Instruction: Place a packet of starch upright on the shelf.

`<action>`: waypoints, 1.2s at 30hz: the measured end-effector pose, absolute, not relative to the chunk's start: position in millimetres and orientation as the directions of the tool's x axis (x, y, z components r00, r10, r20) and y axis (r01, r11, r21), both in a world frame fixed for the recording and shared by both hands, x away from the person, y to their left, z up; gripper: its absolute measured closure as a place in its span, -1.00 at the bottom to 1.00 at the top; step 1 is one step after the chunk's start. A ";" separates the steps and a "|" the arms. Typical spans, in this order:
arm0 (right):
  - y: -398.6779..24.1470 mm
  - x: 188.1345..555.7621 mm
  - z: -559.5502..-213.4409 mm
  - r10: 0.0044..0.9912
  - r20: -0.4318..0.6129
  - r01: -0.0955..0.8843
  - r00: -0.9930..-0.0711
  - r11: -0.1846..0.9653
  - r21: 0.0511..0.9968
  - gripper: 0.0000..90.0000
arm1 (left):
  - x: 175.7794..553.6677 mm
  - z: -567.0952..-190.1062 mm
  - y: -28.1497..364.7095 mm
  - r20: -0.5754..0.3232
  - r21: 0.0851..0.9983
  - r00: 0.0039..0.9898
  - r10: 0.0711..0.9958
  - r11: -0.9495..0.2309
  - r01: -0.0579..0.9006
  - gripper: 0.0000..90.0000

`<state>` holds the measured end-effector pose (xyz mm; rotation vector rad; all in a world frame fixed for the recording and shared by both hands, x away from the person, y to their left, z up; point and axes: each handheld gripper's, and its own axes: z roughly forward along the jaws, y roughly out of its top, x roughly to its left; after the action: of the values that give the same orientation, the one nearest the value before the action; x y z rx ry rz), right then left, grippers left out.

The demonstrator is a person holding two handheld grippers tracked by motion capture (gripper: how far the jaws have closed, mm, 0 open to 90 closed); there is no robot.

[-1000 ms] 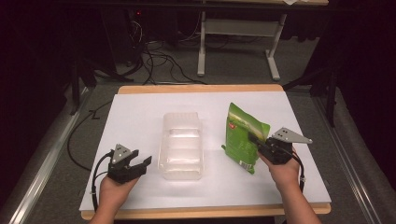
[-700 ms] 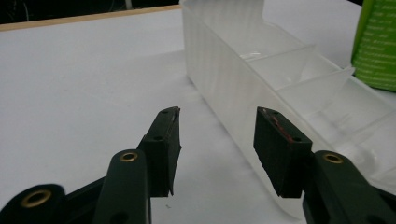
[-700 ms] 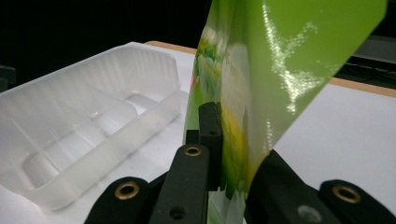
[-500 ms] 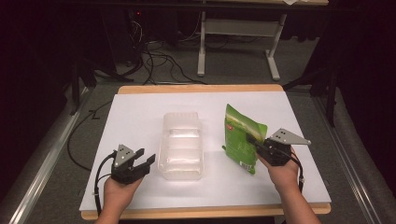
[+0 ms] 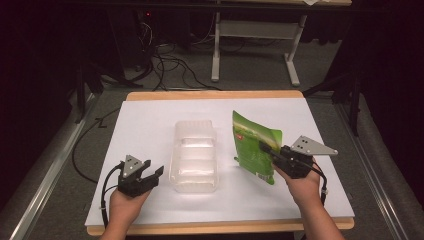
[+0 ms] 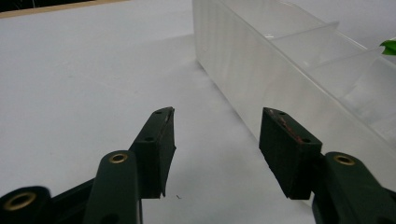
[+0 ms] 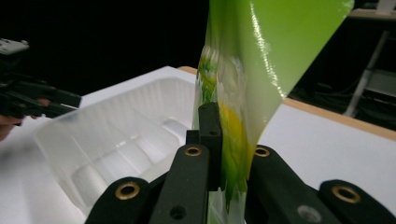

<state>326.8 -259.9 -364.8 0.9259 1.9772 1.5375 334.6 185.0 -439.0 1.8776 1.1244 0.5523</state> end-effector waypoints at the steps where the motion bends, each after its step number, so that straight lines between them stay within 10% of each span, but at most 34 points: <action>1: -259.9 326.8 -364.8 0.747 0.041 0.224 -0.664 0.146 0.964 1.00 | 334.7 -439.2 185.4 -0.052 0.843 0.497 0.866 -0.229 0.487 0.02; 36: -152.8 367.6 -330.9 0.435 0.064 0.135 -0.898 0.135 0.982 1.00 | 336.4 -438.9 196.0 -0.070 0.848 0.473 0.878 -0.197 0.492 0.00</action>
<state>367.6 -152.8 -330.9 0.5599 2.1745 1.8396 336.4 196.0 -438.9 1.8457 1.1517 0.5559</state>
